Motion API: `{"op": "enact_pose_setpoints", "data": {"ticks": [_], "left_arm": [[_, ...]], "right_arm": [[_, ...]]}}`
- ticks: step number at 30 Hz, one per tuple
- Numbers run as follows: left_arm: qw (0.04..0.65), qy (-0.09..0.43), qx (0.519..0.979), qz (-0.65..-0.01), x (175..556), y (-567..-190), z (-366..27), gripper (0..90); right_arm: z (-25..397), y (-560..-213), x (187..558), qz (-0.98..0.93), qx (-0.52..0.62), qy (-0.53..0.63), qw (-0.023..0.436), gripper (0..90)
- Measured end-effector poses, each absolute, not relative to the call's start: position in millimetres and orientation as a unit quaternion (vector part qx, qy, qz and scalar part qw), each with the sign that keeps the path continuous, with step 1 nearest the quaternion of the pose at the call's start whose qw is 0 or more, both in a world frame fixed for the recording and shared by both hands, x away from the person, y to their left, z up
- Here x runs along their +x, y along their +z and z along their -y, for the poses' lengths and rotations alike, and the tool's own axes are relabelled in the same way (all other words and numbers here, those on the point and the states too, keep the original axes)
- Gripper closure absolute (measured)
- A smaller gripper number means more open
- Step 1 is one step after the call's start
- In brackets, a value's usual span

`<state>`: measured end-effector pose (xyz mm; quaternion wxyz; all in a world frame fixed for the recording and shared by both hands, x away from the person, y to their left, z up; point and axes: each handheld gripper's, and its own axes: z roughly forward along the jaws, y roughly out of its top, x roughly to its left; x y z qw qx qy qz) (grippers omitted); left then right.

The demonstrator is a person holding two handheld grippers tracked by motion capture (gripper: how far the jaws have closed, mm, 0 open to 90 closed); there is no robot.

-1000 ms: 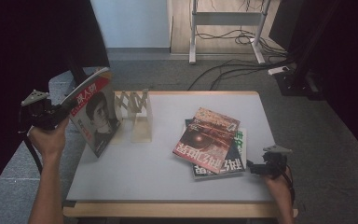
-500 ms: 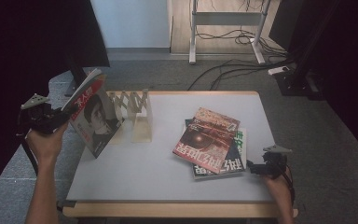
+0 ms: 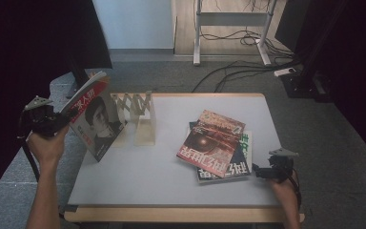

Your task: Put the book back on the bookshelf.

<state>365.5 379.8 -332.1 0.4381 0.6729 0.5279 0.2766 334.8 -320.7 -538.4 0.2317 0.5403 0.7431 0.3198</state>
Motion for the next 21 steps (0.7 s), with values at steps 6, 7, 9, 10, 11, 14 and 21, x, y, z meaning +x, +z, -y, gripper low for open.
{"op": "enact_pose_setpoints", "data": {"ticks": [6,7,9,10,11,14,21], "left_arm": [[0.452,0.281,0.66,-0.53,368,-334,-379,87.3],[0.452,0.28,0.661,-0.529,368,-334,-378,87.2],[0.451,0.277,0.664,-0.528,369,-333,-379,87.2],[0.448,0.278,0.666,-0.528,368,-334,-380,86.9],[0.448,0.278,0.666,-0.528,368,-334,-380,86.8],[0.457,0.271,0.663,-0.527,367,-336,-387,85.7],[0.468,0.267,0.663,-0.52,364,-336,-391,68.7]], "right_arm": [[321,-538,335,-0.743,0.54,0.32,0.232,0.0],[321,-538,335,-0.743,0.54,0.32,0.232,0.0],[321,-538,335,-0.743,0.54,0.32,0.232,0.0],[321,-538,335,-0.743,0.54,0.32,0.232,0.0],[321,-538,335,-0.743,0.54,0.32,0.232,0.0],[321,-538,335,-0.743,0.54,0.32,0.232,0.0],[321,-538,335,-0.743,0.54,0.32,0.232,0.0]]}}
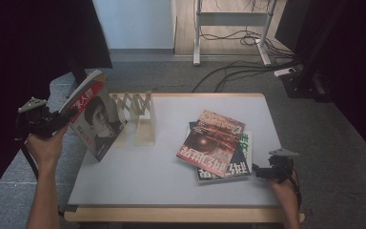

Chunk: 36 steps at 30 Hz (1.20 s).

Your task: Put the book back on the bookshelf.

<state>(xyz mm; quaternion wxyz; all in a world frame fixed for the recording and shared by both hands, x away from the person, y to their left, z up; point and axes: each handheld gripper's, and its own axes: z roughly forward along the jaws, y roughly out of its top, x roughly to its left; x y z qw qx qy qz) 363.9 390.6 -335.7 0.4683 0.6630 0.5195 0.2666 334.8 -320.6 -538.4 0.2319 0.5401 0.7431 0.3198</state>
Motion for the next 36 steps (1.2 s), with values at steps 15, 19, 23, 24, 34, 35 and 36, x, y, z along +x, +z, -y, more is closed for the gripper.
{"op": "enact_pose_setpoints", "data": {"ticks": [15,19,23,24,34,35,36], "left_arm": [[0.46,0.256,0.701,-0.481,352,-345,-384,26.2],[0.458,0.255,0.71,-0.47,347,-349,-380,20.9],[0.451,0.253,0.718,-0.465,341,-353,-375,16.6],[0.45,0.252,0.719,-0.465,340,-354,-374,16.5],[0.455,0.241,0.721,-0.464,321,-366,-371,15.7],[0.455,0.24,0.721,-0.464,319,-367,-372,15.7],[0.455,0.24,0.721,-0.464,319,-367,-372,15.7]], "right_arm": [[321,-538,335,-0.743,0.54,0.32,0.232,0.0],[321,-538,335,-0.743,0.54,0.32,0.232,0.0],[321,-538,335,-0.743,0.54,0.32,0.232,0.0],[321,-539,335,-0.743,0.54,0.32,0.232,0.0],[321,-538,335,-0.743,0.54,0.32,0.232,0.0],[321,-538,335,-0.743,0.54,0.32,0.232,0.0],[321,-538,335,-0.743,0.54,0.32,0.232,0.0]]}}
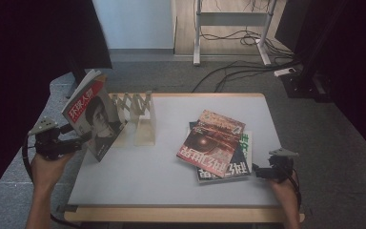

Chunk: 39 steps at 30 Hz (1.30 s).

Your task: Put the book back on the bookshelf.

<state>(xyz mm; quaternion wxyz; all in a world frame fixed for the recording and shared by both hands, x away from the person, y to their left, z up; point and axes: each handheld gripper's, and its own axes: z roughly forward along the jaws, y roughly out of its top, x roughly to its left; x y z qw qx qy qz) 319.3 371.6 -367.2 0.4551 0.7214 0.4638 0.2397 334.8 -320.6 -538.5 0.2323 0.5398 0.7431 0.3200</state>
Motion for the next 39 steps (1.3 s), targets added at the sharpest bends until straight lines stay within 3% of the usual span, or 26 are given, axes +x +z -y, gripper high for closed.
{"op": "enact_pose_setpoints", "data": {"ticks": [12,26,39], "left_arm": [[0.464,0.227,0.727,-0.453,299,-372,-365,17.3],[0.477,0.192,0.751,-0.414,314,-382,-328,13.6],[0.455,0.148,0.789,-0.385,330,-402,-286,0.0]], "right_arm": [[321,-538,335,-0.744,0.539,0.32,0.233,0.0],[321,-538,335,-0.743,0.539,0.32,0.233,0.0],[321,-539,335,-0.744,0.539,0.32,0.233,0.0]]}}
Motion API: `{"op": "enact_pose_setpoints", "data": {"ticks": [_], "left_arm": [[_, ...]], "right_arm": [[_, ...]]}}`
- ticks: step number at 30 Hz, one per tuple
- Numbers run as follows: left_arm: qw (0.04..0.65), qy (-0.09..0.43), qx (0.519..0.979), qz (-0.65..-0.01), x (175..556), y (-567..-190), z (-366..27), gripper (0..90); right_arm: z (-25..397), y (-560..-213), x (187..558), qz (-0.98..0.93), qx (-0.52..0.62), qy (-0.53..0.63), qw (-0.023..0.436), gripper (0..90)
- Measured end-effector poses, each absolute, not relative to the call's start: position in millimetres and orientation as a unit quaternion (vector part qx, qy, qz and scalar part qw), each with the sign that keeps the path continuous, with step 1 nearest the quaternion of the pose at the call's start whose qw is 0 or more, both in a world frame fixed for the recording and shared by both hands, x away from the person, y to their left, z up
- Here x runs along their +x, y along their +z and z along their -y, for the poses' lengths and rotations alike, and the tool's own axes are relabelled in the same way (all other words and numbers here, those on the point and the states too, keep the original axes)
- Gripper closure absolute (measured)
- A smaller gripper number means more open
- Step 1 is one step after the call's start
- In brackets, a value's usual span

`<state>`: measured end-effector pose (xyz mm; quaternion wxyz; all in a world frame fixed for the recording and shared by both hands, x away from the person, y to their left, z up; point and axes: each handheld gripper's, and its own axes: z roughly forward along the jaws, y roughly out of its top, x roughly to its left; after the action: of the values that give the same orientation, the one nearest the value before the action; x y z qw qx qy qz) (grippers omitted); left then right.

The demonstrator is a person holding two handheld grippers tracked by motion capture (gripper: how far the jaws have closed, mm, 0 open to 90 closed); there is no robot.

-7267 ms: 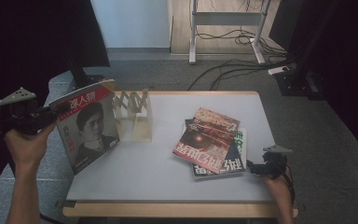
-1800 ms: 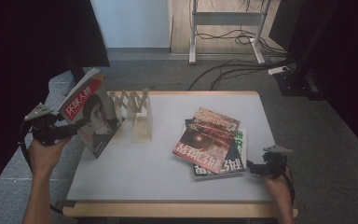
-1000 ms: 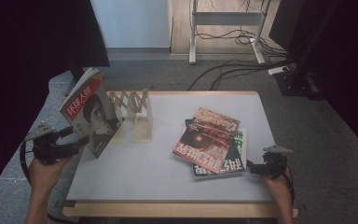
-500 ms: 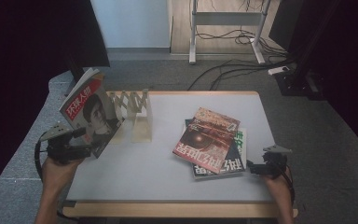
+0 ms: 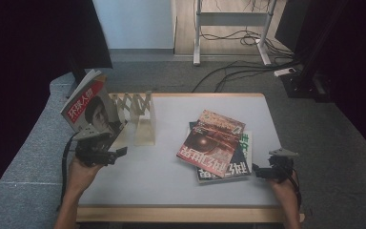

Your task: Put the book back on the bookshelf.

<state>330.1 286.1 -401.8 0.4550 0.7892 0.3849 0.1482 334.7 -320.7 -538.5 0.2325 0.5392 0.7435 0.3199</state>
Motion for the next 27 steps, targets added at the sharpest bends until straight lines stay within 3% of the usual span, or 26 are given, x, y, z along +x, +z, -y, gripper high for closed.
{"op": "enact_pose_setpoints", "data": {"ticks": [27], "left_arm": [[0.419,0.133,0.825,-0.354,339,-470,-247,0.0]], "right_arm": [[321,-538,334,-0.744,0.538,0.32,0.234,0.0]]}}
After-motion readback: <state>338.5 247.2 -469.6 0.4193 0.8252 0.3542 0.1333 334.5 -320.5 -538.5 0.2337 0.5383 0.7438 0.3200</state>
